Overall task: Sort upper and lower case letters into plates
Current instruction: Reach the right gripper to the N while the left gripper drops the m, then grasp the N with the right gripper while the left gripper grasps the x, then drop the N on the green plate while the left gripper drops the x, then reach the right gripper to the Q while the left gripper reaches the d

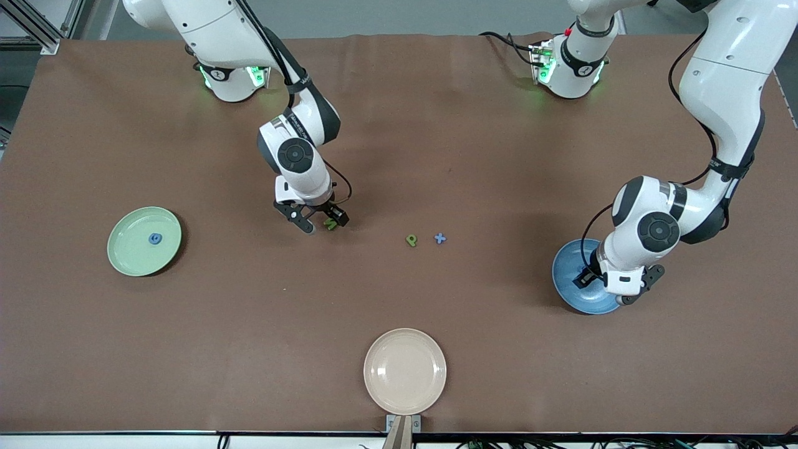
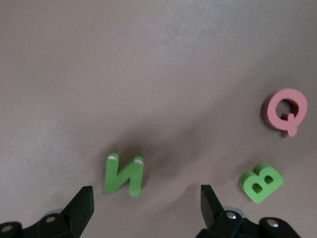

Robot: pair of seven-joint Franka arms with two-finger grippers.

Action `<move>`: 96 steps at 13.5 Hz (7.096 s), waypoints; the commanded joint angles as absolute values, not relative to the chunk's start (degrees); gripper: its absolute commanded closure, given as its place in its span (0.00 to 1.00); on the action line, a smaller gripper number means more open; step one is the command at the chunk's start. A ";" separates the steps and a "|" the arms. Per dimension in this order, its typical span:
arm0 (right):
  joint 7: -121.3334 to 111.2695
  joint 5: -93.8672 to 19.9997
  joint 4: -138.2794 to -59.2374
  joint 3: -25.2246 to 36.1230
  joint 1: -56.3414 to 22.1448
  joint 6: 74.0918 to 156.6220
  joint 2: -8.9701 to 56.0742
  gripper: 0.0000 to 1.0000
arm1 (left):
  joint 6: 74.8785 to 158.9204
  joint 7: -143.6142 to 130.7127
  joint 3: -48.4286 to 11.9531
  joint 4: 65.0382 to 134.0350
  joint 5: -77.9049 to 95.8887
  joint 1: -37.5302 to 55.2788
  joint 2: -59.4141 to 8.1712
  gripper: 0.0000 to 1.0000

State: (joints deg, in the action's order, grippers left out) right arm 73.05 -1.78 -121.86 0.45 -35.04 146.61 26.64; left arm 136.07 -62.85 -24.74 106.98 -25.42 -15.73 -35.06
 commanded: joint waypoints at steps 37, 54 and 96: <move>-23.89 2.20 -123.84 1.41 16.07 136.65 16.68 0.85 | 133.86 -100.11 -25.84 97.12 -27.60 16.87 -43.95 0.76; -25.84 2.29 -125.86 0.88 18.46 141.27 19.09 0.00 | 128.14 -64.62 -25.49 98.08 -29.26 -10.62 -37.44 0.97; 36.30 -5.54 -137.64 0.79 -24.61 151.61 19.16 0.49 | 126.12 -109.60 -31.64 80.33 -33.75 21.45 -53.61 0.30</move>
